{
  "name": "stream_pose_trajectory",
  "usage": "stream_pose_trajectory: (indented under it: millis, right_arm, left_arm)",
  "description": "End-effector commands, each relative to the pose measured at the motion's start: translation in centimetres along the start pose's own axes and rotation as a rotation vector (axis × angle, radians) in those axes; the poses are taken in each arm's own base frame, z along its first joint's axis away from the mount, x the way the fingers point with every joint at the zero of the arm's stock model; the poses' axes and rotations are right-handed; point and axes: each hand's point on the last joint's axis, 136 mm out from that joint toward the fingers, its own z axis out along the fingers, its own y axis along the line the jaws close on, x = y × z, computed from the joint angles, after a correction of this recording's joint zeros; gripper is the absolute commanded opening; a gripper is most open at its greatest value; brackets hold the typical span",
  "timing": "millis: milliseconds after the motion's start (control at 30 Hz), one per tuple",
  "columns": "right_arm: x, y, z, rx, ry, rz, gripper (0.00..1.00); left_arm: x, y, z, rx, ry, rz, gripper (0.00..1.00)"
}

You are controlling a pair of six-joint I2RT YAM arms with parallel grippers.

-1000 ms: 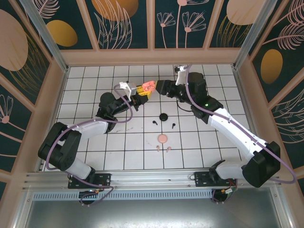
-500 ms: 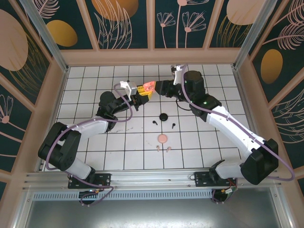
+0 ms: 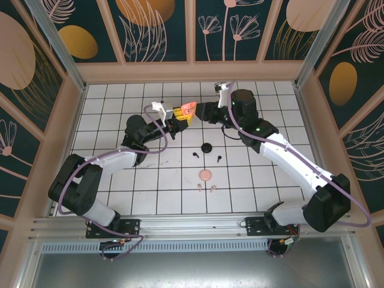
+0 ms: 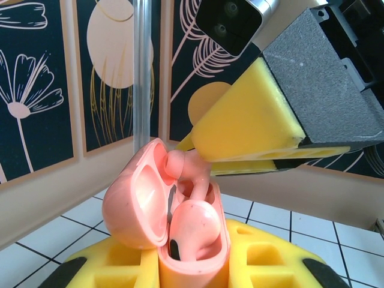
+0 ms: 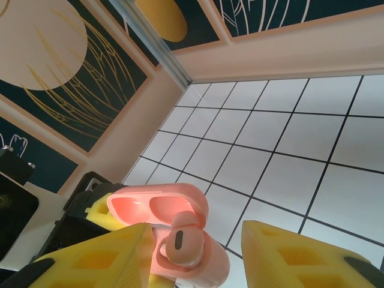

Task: Insert the wireless bluetooth earbuds into the charging case

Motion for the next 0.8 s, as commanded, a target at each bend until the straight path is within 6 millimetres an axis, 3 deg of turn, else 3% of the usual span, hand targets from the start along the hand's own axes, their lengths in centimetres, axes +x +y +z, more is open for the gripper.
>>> stream_pose_trajectory:
  millis: [0, 767]
  right_arm:
    - [-0.73, 1.00, 0.17, -0.036, -0.004, -0.019, 0.42]
    - [-1.41, 0.88, 0.50, -0.019, -0.011, -0.028, 0.35]
  left_arm:
    - [-1.18, -0.46, 0.56, 0.032, -0.027, 0.017, 0.00]
    - [-0.45, -0.31, 0.80, 0.034, -0.014, 0.003, 0.00]
